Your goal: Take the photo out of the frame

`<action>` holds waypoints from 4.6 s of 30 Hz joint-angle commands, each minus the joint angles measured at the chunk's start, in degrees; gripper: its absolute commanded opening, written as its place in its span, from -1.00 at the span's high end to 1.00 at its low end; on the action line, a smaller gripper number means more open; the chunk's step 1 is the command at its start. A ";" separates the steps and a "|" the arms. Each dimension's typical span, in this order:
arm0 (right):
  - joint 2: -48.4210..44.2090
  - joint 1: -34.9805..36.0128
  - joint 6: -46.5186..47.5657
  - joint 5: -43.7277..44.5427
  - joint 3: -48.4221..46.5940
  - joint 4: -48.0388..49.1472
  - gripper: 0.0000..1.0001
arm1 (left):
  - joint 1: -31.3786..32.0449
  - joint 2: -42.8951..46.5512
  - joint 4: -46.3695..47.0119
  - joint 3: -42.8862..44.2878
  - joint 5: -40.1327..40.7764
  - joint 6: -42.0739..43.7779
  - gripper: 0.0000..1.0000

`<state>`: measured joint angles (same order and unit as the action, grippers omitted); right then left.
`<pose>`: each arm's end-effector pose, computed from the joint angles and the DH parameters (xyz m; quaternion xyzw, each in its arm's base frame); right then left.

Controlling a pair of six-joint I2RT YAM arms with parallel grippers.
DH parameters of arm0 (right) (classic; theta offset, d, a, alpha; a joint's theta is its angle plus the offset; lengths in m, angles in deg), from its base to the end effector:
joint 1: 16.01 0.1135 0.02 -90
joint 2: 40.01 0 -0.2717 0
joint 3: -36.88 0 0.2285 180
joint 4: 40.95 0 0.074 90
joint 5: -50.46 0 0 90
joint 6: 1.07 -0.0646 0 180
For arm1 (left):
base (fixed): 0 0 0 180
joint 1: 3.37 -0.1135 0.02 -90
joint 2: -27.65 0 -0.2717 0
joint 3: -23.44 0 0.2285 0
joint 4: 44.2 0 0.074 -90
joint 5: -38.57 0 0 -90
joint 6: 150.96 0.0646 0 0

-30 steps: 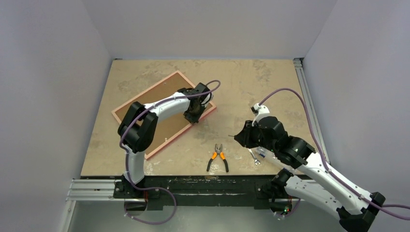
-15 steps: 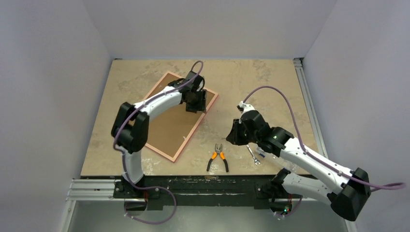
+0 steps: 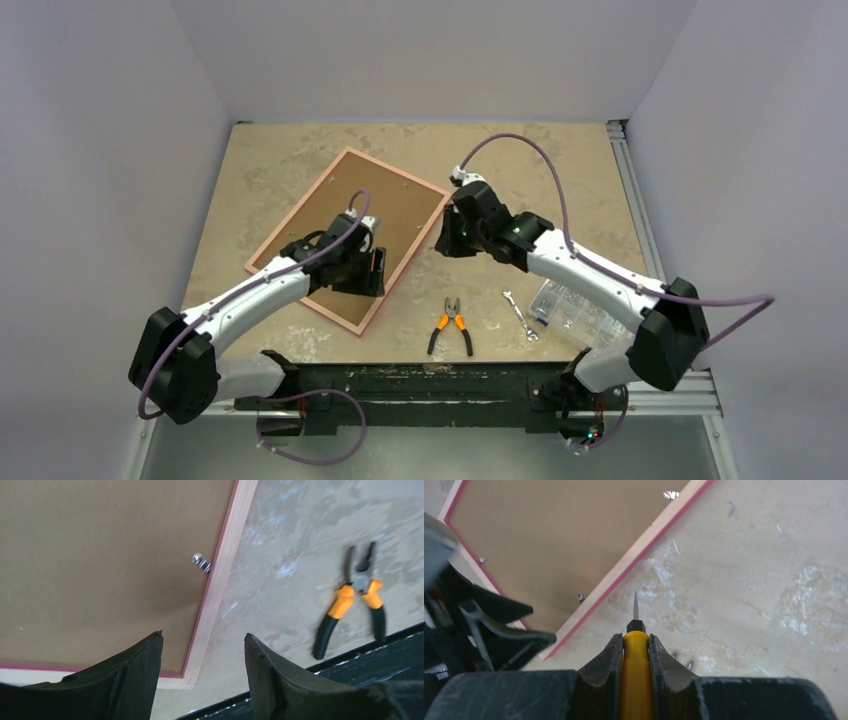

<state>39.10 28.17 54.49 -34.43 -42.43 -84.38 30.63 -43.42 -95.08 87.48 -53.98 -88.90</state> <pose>0.2177 0.2035 0.2863 -0.0602 0.9151 0.2195 0.3327 0.1909 -0.1322 0.2252 0.0569 0.9591 -0.1605 0.2259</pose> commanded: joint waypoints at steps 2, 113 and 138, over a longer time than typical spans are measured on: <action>8.01 -0.33 2.08 3.00 -9.57 0.53 1.00 | 2.01 2.99 4.58 -5.95 1.44 -4.62 -0.19; 26.27 -2.47 8.84 17.76 -17.25 7.13 1.00 | 16.78 12.02 4.16 -19.75 16.44 -24.61 1.00; 30.21 -2.45 6.34 19.40 -16.72 4.72 1.00 | 16.81 11.83 3.87 -19.49 16.70 -24.70 1.00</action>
<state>67.93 25.94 61.57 -18.85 -57.54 -77.36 47.63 -31.81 -89.75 68.38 -37.47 -113.88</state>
